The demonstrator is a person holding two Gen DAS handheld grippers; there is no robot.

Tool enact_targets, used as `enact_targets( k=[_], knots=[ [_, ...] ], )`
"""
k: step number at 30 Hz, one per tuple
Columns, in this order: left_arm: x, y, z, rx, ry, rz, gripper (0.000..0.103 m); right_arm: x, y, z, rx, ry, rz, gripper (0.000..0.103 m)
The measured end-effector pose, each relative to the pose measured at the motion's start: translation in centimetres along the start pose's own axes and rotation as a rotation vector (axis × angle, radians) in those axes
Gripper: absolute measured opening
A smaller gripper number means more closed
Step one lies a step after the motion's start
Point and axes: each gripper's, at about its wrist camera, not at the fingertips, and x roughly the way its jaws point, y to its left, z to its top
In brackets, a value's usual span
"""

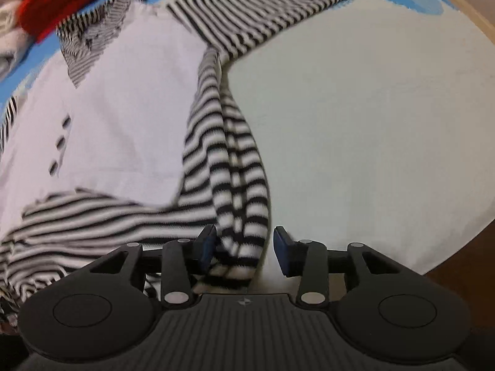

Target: Fold small clothes

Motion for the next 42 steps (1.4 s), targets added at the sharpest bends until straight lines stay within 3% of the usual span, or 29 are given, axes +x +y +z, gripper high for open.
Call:
enact_targets(
  k=[3, 5, 7, 9, 11, 13, 15, 18, 21, 25, 28, 31, 33, 42],
  knots=[
    [1.8, -1.8, 0.0, 0.083, 0.046, 0.027, 0.048, 0.4, -0.1, -1.0, -0.054, 0.038, -0.035, 0.047],
    [4.4, -2.5, -0.5, 0.126, 0.151, 0.101, 0.048, -0.1, 0.0, -1.1, -0.07, 0.017, -0.048, 0.05],
    [4.2, -2.3, -0.7, 0.128, 0.155, 0.149, 0.048, -0.6, 0.2, -1.1, -0.062, -0.019, -0.049, 0.05],
    [2.4, -2.8, 0.1, 0.135, 0.055, 0.13, 0.048, -2.0, 0.2, -1.2, -0.058, -0.098, -0.055, 0.05],
    [0.4, -3.4, 0.6, 0.154, -0.067, 0.109, 0.058, -3.6, 0.6, -1.1, -0.064, -0.194, -0.062, 0.05],
    [-1.2, -4.4, 0.7, 0.165, -0.182, 0.11, 0.08, -5.1, 0.8, -1.0, -0.073, -0.294, -0.054, 0.05],
    [-2.4, -4.9, 0.7, 0.17, -0.269, 0.09, 0.083, -6.7, 1.2, -1.0, -0.087, -0.402, -0.041, 0.051],
    [-3.4, -5.8, 1.0, 0.171, -0.349, 0.039, 0.085, -9.3, 2.0, -0.7, -0.104, -0.549, 0.056, 0.052],
    [-4.4, -6.1, 1.2, 0.171, -0.423, 0.035, 0.086, -11.6, 3.9, -0.4, -0.22, -0.639, 0.111, 0.054],
    [-4.4, -6.5, 2.0, 0.17, -0.447, 0.026, 0.087, -14.2, 5.7, 0.9, -0.384, -0.713, 0.127, 0.077],
    [-3.6, -6.5, 2.3, 0.162, -0.423, 0.028, 0.087, -14.9, 5.6, 0.6, -0.424, -0.735, 0.143, 0.082],
    [-2.7, -6.0, 2.4, 0.161, -0.407, 0.006, 0.087, -13.6, 5.6, 0.9, -0.351, -0.705, 0.134, 0.082],
    [-2.1, -5.9, 2.2, 0.166, -0.408, 0.009, 0.087, -13.2, 6.1, 0.7, -0.336, -0.734, 0.117, 0.082],
    [-2.6, -8.0, 2.6, 0.18, -0.399, -0.006, 0.087, -10.8, 6.5, 1.0, -0.306, -0.666, 0.088, 0.08]
  ],
)
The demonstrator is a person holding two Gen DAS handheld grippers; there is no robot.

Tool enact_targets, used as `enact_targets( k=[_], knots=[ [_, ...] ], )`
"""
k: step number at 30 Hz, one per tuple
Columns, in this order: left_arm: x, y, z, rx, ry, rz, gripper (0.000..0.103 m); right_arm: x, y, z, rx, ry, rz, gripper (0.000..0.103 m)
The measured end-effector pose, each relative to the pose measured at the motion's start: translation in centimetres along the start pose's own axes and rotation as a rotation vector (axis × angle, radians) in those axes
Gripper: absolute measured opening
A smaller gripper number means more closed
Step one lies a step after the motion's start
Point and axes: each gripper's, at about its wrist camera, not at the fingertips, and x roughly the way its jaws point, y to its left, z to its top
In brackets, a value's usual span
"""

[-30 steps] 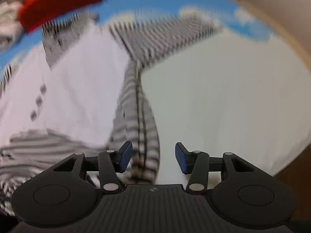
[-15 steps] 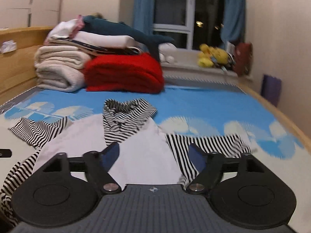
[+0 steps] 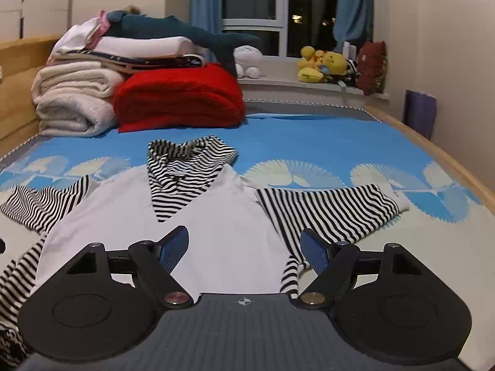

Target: Fold small clothes

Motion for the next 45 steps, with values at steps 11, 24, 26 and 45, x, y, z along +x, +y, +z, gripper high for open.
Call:
enact_targets(
  k=[11, 24, 26, 45],
  knots=[
    [-1.1, -2.7, 0.4, 0.03, -0.01, 0.036, 0.087, -1.4, -2.0, 0.5, 0.055, -0.014, -0.012, 0.08],
    [-4.7, -3.0, 3.6, 0.08, 0.002, 0.06, 0.087, -4.6, -2.7, 1.1, 0.028, -0.05, 0.04, 0.08],
    [-5.0, -3.1, 4.9, 0.087, -0.01, 0.056, 0.087, -4.6, -3.0, 1.3, 0.032, -0.053, 0.036, 0.08],
    [7.8, 4.4, 16.0, 0.036, -0.005, 0.112, 0.073, -3.8, 0.8, 3.2, -0.104, -0.047, -0.001, 0.075]
  ],
)
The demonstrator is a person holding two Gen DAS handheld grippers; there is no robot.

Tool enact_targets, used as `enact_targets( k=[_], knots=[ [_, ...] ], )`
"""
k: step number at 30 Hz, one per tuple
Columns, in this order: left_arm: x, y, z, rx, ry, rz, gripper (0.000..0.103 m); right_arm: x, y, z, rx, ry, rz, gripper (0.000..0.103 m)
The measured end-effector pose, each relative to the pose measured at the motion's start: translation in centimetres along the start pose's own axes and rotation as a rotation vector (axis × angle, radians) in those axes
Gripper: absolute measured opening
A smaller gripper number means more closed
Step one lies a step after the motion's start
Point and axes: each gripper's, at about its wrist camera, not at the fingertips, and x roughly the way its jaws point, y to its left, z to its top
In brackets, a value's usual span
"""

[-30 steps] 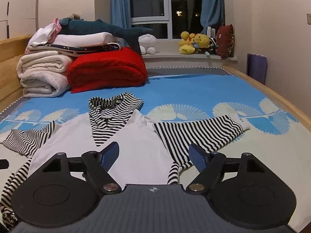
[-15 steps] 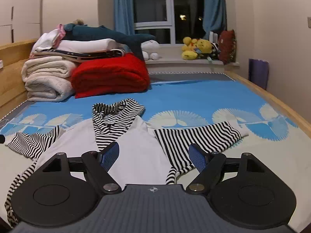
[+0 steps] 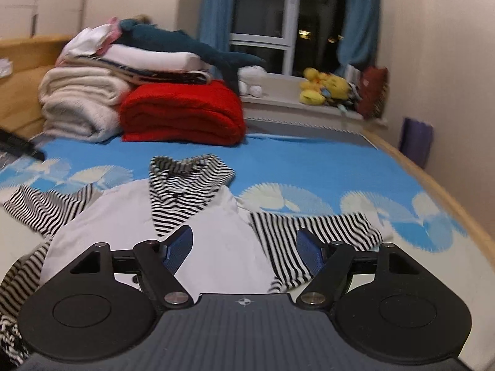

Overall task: Fold small clothes
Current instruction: 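Grasp a striped sleeve with the left gripper and fold it across the body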

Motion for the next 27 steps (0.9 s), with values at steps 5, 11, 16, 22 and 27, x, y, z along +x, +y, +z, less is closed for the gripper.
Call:
enact_targets(
  k=[5, 11, 16, 22, 27],
  knots=[
    [5.6, 5.3, -1.4, -0.085, 0.163, 0.119, 0.041, 1.0, 2.5, 5.9, 0.053, -0.011, 0.037, 0.075],
    [8.6, 11.1, -2.3, -0.227, 0.207, 0.172, 0.037, 6.5, 8.1, 12.6, 0.065, -0.122, 0.211, 0.074],
    [10.9, 16.7, -4.5, -0.366, 0.262, 0.207, 0.037, 11.5, 10.4, 10.8, 0.018, -0.117, 0.286, 0.061],
    [13.2, 23.0, -6.0, -0.528, 0.273, 0.252, 0.041, 18.6, 10.8, 9.3, 0.173, 0.249, 0.401, 0.038],
    [15.4, 28.0, -7.5, -0.763, 0.282, 0.285, 0.052, 21.3, 8.9, 9.0, 0.149, 0.275, 0.303, 0.038]
  ],
)
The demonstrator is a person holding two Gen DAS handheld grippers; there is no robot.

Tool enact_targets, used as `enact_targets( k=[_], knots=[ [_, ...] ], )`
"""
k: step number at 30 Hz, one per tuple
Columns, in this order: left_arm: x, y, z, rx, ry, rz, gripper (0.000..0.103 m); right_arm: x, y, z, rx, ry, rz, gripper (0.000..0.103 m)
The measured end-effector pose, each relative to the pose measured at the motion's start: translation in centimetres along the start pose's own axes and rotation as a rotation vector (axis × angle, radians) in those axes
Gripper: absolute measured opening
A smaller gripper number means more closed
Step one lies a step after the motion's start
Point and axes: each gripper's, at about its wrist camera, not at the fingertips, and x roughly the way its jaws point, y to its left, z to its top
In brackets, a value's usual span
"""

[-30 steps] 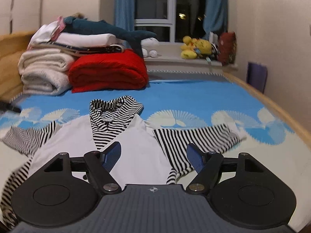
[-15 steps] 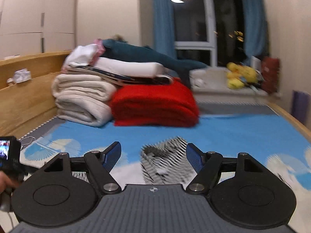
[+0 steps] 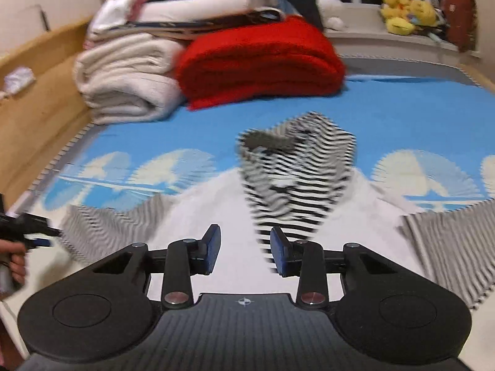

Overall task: Fold small clothes
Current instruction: 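Grasp a striped sleeve with the left gripper and fold it across the body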

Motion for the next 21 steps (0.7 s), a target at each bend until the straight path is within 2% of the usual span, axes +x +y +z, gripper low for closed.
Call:
enact_targets(
  k=[2, 6, 8, 9, 11, 12, 14, 17, 19, 21],
  knots=[
    [1.4, 1.0, 0.6, -0.063, 0.012, 0.003, 0.052, 0.7, -1.3, 0.0, 0.045, 0.029, -0.024, 0.038],
    [3.5, 1.8, 1.0, -0.109, 0.023, 0.043, 0.049, 1.1, -3.2, -0.7, 0.072, 0.039, -0.07, 0.038],
    [3.4, 1.2, 1.2, -0.07, -0.004, 0.08, 0.031, 1.1, -3.8, -1.3, 0.082, 0.041, -0.085, 0.038],
    [3.3, 0.8, 1.2, -0.044, -0.005, 0.084, 0.005, 1.3, -4.0, -1.4, 0.089, 0.044, -0.088, 0.038],
    [2.6, -0.3, 1.2, 0.001, -0.031, 0.106, 0.005, 1.3, -4.3, -1.5, 0.102, 0.042, -0.1, 0.036],
    [1.6, -1.2, 1.1, 0.034, -0.071, 0.131, 0.004, 1.3, -4.6, -1.5, 0.107, 0.035, -0.113, 0.035],
    [-1.2, -3.8, 1.0, 0.119, -0.158, 0.127, 0.004, 0.8, -4.9, -1.3, 0.119, 0.016, -0.138, 0.033],
    [-7.0, -9.2, -0.9, 0.252, -0.264, 0.02, 0.004, -0.3, -5.9, -0.7, 0.151, -0.029, -0.153, 0.031],
    [-11.1, -13.2, -3.7, 0.337, -0.297, -0.113, 0.004, -1.1, -6.7, -0.4, 0.174, -0.051, -0.172, 0.031],
    [-15.0, -17.2, -7.8, 0.446, -0.295, -0.267, 0.004, -1.9, -7.9, -0.3, 0.216, -0.069, -0.192, 0.031]
  ],
)
